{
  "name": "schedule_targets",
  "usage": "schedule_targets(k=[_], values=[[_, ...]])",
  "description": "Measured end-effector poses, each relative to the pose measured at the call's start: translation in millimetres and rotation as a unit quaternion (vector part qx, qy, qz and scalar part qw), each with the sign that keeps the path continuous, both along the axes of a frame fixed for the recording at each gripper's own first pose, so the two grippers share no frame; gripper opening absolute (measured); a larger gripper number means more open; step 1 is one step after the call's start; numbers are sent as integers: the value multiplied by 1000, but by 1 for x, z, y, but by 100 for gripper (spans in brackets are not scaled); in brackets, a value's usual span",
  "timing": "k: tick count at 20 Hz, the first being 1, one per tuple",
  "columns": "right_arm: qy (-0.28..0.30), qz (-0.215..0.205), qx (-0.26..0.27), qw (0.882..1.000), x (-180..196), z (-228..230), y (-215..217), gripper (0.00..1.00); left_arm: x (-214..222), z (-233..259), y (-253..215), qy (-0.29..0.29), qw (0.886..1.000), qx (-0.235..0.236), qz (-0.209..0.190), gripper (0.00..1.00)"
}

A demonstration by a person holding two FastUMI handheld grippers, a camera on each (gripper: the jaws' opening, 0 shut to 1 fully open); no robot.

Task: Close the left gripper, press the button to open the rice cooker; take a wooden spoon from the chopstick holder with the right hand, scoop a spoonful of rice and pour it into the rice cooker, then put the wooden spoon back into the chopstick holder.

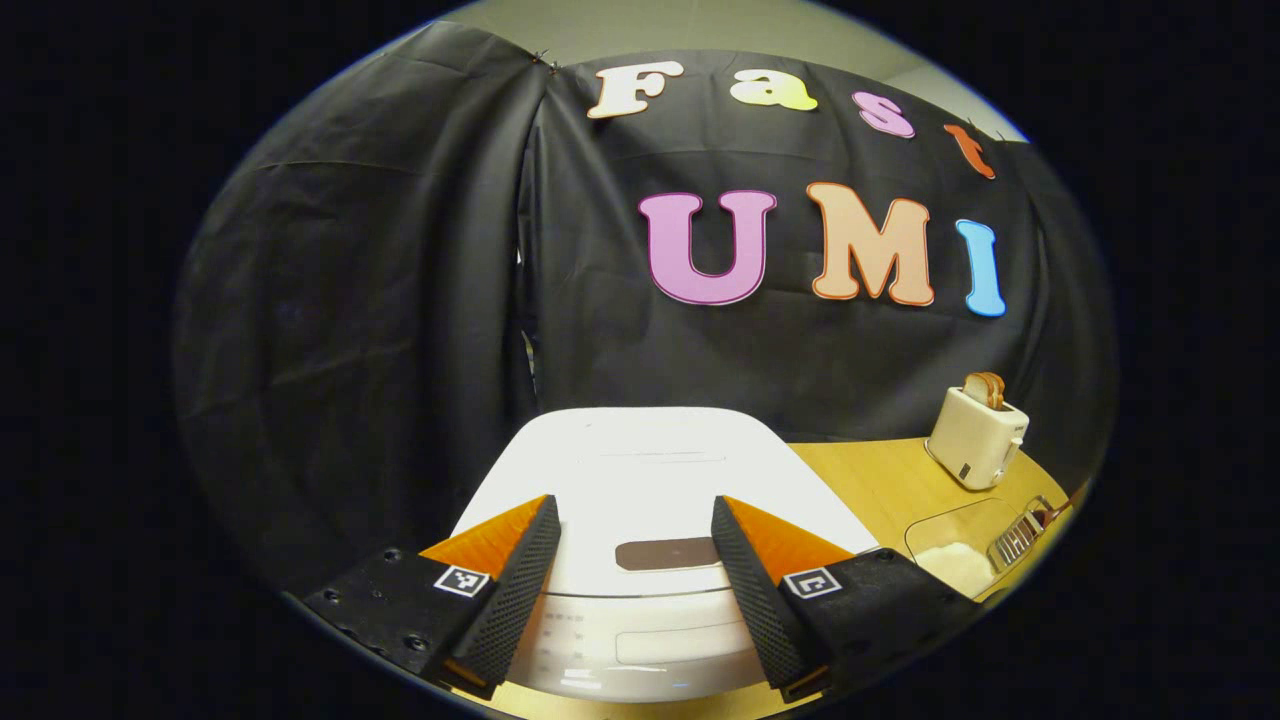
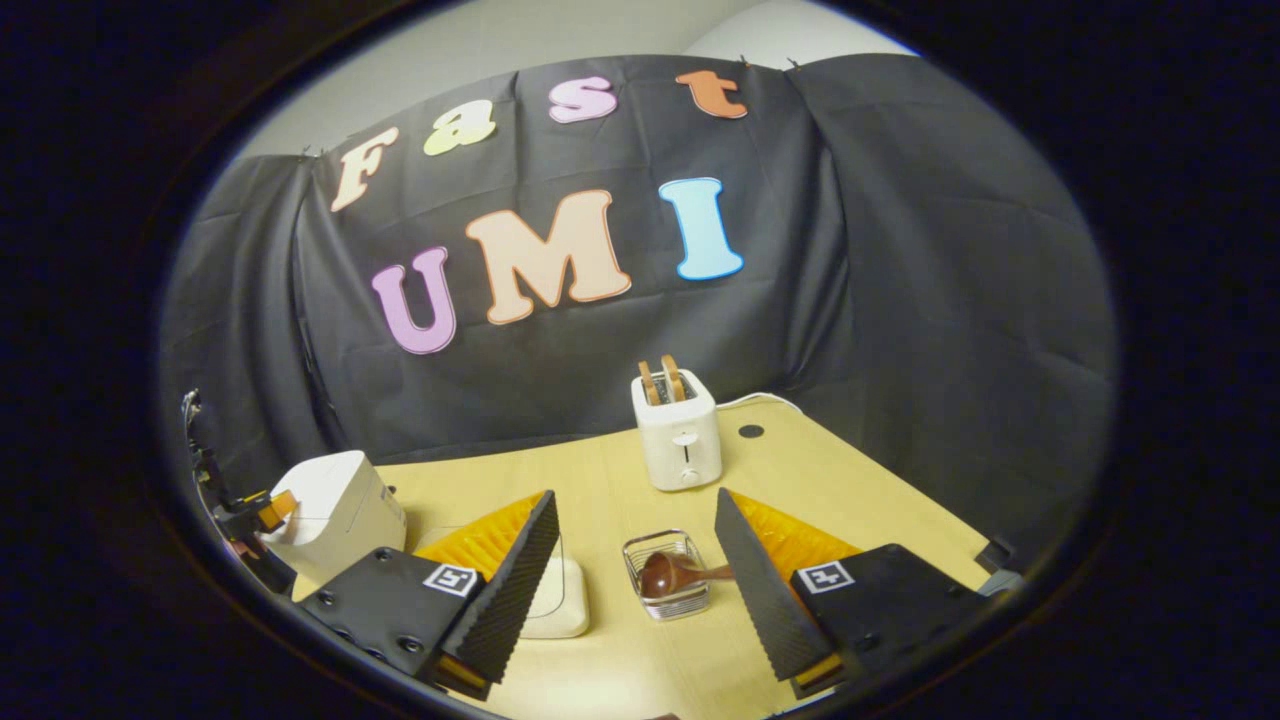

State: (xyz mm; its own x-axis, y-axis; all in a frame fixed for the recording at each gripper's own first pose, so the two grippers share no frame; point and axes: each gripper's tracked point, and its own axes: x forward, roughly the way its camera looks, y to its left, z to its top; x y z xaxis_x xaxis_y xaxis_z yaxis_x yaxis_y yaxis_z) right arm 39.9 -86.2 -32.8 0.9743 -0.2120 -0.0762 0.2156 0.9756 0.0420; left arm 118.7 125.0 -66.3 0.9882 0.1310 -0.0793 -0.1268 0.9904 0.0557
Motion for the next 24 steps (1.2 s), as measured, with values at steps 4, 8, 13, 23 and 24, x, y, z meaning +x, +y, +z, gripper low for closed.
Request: schedule_targets(k=[4,8,13,23,24], values=[[-13,8,-4,1000,-4,13,6,100,-10,10,-10,2,1000,-22,0,95],[-23,22,-14,999,-7,21,14,100,-28,34,-23,1,1000,17,9,95],[-28,40,-14,999,-13,22,29,100,-58,54,-61,-5,999,34,-19,95],[-33,34,-13,999,-43,18,37,99,-94,20,-153,34,989,-45,-140,93],[-34,30,-12,999,-46,19,36,99,-95,19,-156,38,988,-44,-144,95]])
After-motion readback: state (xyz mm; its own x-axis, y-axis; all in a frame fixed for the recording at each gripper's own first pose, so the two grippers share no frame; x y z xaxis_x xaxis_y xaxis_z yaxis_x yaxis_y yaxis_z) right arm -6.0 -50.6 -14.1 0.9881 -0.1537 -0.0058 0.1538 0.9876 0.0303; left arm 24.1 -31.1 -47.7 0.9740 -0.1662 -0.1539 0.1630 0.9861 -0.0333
